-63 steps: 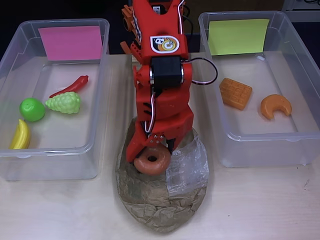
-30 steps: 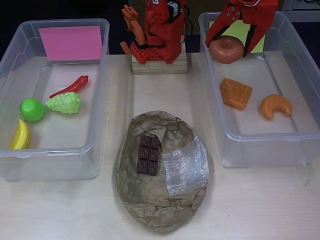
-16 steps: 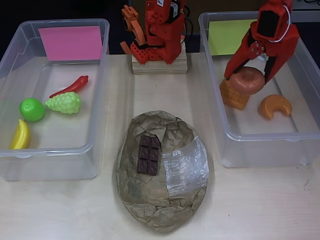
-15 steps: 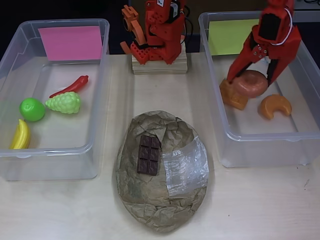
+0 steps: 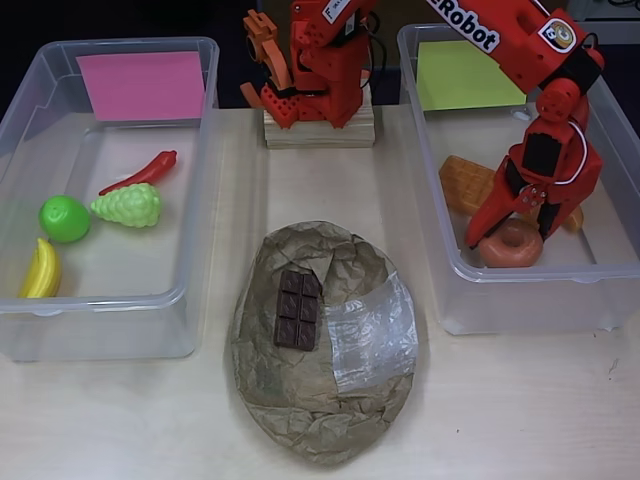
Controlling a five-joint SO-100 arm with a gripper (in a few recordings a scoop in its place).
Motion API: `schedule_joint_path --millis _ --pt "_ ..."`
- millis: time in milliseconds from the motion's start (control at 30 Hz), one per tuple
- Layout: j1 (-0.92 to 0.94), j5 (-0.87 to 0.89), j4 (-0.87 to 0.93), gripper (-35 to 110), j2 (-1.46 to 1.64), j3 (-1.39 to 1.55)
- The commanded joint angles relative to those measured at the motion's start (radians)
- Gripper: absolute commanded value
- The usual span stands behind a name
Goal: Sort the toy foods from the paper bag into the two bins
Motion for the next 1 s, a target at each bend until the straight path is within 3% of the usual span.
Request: schedule_joint_path --millis 0,467,967 --pt "-0.018 0.008 -0.046 41 -0.005 -0.023" --pt "-0.029 0.011 -0.009 54 -0.037 -0.077" --pt "-0.120 0.190 0.555 46 0.179 -0.328"
